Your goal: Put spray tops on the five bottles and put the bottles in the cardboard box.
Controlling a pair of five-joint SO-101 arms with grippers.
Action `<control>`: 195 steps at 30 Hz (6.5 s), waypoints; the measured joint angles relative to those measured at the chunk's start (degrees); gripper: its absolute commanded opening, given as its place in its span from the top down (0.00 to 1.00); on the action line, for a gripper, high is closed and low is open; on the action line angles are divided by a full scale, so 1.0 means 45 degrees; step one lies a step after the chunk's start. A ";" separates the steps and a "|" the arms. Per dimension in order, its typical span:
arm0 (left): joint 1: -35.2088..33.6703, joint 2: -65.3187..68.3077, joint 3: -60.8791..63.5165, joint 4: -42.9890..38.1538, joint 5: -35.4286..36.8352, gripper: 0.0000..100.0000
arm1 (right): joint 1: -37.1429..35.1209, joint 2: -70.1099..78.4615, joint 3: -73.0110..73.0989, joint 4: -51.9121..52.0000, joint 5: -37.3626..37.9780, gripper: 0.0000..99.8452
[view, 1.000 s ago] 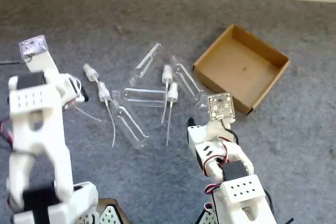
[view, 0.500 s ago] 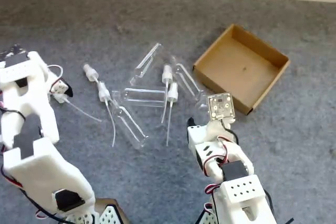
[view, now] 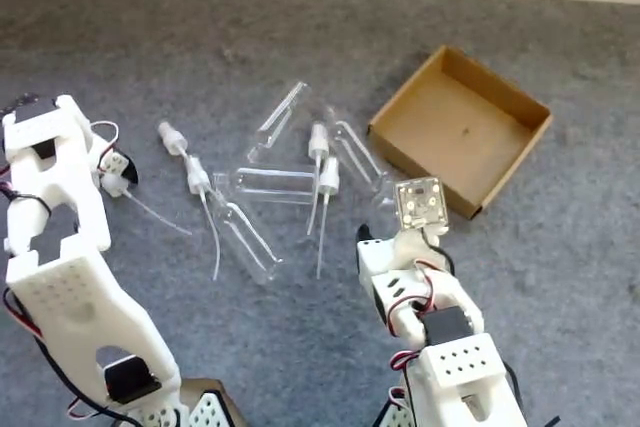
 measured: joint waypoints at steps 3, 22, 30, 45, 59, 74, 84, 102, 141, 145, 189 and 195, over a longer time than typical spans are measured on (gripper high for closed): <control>0.0000 0.0059 0.0000 0.0000 0.0000 0.91 | 0.0000 0.0000 0.0000 0.0000 0.0000 0.81; 0.0000 -0.0039 -0.0567 0.0586 -0.2579 0.92 | 0.0000 0.0000 0.0000 0.0000 0.0000 0.81; 0.0352 -0.2032 -0.1641 0.2540 -0.4669 0.92 | -0.0020 0.0000 0.0000 0.0000 0.0000 0.81; 0.5470 -0.8029 -0.1700 0.4239 -0.5079 0.92 | -0.2227 -0.0020 0.0195 -0.3263 -0.0020 0.81; 0.9065 -1.1018 -0.1719 0.3360 -0.5079 0.92 | -0.2305 0.0000 0.0703 -0.5431 -0.0020 0.81; 1.1937 -1.2269 0.0469 -0.2969 -0.3946 0.92 | -0.2305 0.0000 0.0703 -0.5822 -0.0020 0.81; 1.1995 -1.4203 0.1172 -0.3302 -0.3829 0.92 | -0.2325 -0.2989 0.0703 -0.3048 -0.0020 0.81; 1.3011 -1.5277 0.2364 -0.6779 -0.3731 0.92 | -0.2325 -0.7736 0.1563 -0.1328 -0.0020 0.88; 1.3871 -1.8344 0.9963 -1.5179 -0.2168 0.92 | -0.2325 -0.7736 0.1680 -0.1328 0.1524 0.88; 1.3734 -1.8364 1.0042 -1.5336 -0.2168 0.92 | -0.2325 -0.7736 0.1680 -0.1328 0.1524 0.88; 1.3538 -2.1079 1.6723 -1.5433 -0.3165 0.91 | -0.2325 -0.7736 0.1680 -0.0918 0.1524 0.88; 1.3538 -2.1079 1.6723 -1.4867 -0.3204 0.91 | -0.2325 -0.7717 0.1680 -0.0899 0.1543 0.88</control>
